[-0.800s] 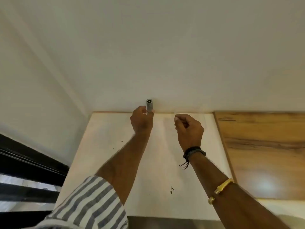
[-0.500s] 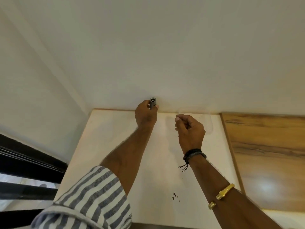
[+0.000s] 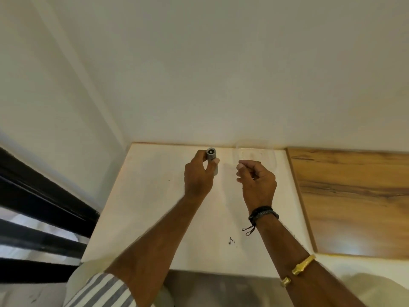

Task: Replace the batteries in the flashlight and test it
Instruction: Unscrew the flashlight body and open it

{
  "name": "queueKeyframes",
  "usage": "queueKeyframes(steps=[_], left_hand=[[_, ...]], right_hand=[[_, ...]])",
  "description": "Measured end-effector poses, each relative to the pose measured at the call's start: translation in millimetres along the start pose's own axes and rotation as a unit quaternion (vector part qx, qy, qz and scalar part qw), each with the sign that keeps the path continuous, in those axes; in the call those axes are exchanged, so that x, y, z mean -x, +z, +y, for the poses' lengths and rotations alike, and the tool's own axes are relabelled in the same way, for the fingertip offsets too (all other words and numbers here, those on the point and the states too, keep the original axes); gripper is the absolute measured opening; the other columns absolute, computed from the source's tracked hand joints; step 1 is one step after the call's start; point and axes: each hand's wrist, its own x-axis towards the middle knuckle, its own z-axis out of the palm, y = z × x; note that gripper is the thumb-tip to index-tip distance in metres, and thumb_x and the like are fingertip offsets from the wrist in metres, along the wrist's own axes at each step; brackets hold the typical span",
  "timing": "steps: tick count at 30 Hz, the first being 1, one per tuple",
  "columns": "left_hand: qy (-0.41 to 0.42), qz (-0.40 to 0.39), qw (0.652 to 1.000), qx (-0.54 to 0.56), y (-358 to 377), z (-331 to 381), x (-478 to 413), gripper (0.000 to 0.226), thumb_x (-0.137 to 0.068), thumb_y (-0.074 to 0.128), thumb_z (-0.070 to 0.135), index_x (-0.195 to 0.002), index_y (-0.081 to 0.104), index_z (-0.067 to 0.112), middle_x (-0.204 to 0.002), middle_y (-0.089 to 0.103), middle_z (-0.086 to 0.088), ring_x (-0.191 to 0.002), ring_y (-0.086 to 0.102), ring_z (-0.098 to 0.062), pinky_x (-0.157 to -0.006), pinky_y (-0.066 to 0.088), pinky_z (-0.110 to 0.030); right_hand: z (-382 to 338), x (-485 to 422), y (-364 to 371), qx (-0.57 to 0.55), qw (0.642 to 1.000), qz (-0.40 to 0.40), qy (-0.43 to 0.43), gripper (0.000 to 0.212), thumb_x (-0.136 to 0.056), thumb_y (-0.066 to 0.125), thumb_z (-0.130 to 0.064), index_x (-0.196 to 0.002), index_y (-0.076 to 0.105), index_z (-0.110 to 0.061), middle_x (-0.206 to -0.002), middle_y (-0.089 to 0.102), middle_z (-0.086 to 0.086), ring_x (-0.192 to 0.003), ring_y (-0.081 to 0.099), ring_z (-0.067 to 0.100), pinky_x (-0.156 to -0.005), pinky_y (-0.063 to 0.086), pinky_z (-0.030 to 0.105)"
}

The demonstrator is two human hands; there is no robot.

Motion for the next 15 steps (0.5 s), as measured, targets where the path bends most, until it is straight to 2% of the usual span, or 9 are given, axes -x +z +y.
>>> queueKeyframes(steps=[3,6,10,15], left_hand=[[0.033,-0.019,0.999,-0.018,-12.2,2.0,32.8,0.021,-0.096,0.060,0.035,-0.110,0.060,0.019,-0.100,0.070,0.009,-0.091,0.064,-0.008,-0.077,0.053,-0.026],[0.050,-0.034,0.998,-0.030,-23.0,2.9,62.6,0.025,-0.097,0.059,0.035,-0.115,0.061,0.018,-0.104,0.070,0.005,-0.093,0.062,-0.013,-0.078,0.049,-0.023],[0.078,-0.061,0.993,-0.065,-34.6,7.3,100.3,0.028,-0.095,0.063,0.031,-0.119,0.062,0.017,-0.106,0.068,0.004,-0.094,0.054,-0.015,-0.073,0.036,-0.010],[0.109,-0.097,0.979,-0.140,-38.9,8.9,138.6,0.026,-0.093,0.065,0.031,-0.114,0.063,0.016,-0.104,0.064,0.001,-0.097,0.046,-0.014,-0.073,0.043,-0.022]], right_hand=[[1.3,21.2,-15.1,-0.006,1.000,0.000,0.002,0.012,-0.092,0.071,-0.013,-0.100,0.077,-0.019,-0.093,0.078,0.002,-0.077,0.074,0.020,-0.067,0.065,0.037],[1.4,41.3,-29.8,-0.012,1.000,-0.006,0.017,0.011,-0.092,0.071,-0.014,-0.100,0.078,-0.016,-0.086,0.077,0.001,-0.075,0.074,0.016,-0.060,0.062,0.030],[1.3,69.1,-49.6,-0.008,0.999,-0.031,0.029,0.010,-0.092,0.071,-0.015,-0.097,0.078,-0.018,-0.082,0.077,-0.002,-0.073,0.073,0.016,-0.055,0.056,0.022],[-2.3,93.8,-65.4,0.069,0.993,-0.095,0.005,0.011,-0.094,0.070,-0.027,-0.096,0.077,-0.019,-0.083,0.076,-0.004,-0.071,0.071,0.015,-0.058,0.054,0.022]])
